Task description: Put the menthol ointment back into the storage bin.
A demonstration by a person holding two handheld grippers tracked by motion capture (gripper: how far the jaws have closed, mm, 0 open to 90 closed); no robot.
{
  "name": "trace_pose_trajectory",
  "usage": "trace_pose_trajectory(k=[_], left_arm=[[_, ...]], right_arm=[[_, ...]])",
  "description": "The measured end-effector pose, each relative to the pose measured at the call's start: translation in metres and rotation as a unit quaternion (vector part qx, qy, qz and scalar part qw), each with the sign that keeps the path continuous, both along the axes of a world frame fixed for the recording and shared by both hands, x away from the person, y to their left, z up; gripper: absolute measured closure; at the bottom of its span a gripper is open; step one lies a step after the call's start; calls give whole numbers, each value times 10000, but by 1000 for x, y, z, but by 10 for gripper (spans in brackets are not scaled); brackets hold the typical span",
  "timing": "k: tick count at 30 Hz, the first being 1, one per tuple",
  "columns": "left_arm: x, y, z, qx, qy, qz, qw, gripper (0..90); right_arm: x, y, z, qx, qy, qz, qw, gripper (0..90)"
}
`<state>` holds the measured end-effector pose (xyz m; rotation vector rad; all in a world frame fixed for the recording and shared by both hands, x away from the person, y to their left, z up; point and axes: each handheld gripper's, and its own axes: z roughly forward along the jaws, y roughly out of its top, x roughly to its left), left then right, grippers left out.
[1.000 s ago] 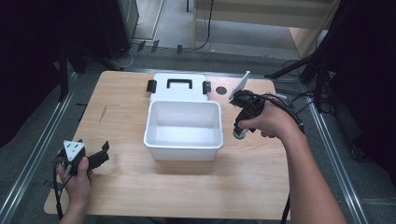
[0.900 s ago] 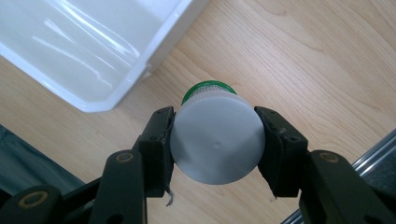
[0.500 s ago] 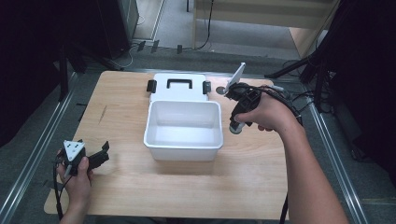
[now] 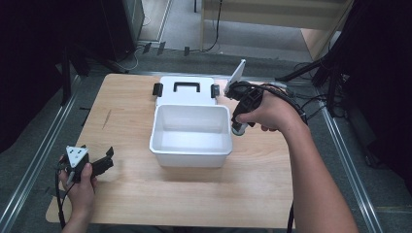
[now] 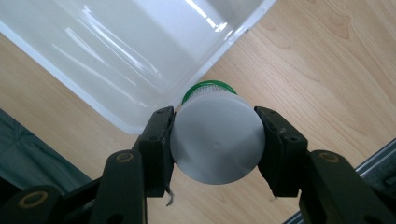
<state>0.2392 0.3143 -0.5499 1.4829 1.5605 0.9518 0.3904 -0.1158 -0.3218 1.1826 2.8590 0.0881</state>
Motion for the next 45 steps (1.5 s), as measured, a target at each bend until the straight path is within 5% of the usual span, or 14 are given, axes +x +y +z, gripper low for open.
trace_pose_trajectory(k=[22,45], left_arm=[[0,0,0,-34,-14,0,10000,89],[0,1,0,-51,-10,-1,10000,89]], right_arm=[[5,37,-9,62,52,322,9994,517],[9,52,-43,60,113,733,9972,517]])
